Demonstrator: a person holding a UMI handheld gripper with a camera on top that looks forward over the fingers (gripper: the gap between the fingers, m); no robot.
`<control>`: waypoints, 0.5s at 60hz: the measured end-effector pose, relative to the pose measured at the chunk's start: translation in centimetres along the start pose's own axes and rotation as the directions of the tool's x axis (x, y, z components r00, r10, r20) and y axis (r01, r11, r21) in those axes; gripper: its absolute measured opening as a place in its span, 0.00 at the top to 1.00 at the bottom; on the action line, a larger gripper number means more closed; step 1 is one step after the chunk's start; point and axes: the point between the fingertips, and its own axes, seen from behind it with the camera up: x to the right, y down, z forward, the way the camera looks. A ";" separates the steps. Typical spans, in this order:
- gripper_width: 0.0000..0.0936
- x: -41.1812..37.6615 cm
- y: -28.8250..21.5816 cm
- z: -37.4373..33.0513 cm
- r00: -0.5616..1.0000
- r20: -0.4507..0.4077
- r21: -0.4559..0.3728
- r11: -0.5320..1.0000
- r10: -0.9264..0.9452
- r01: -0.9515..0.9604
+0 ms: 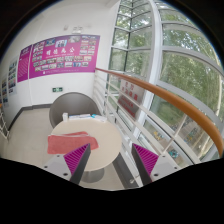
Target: Fold towel
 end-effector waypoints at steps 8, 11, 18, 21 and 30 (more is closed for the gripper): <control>0.08 -1.0 3.7 0.1 1.000 0.025 -0.040 0.999 0.003 -0.002; 0.09 -1.9 4.9 0.7 0.999 0.041 -0.065 0.998 -0.002 0.005; 0.09 -5.4 9.2 1.8 0.995 0.096 -0.122 0.991 -0.037 0.049; 0.09 -8.8 12.1 1.9 0.990 0.132 -0.137 0.988 -0.055 0.073; 0.08 -19.2 15.1 4.9 0.954 0.279 -0.146 0.977 -0.110 0.155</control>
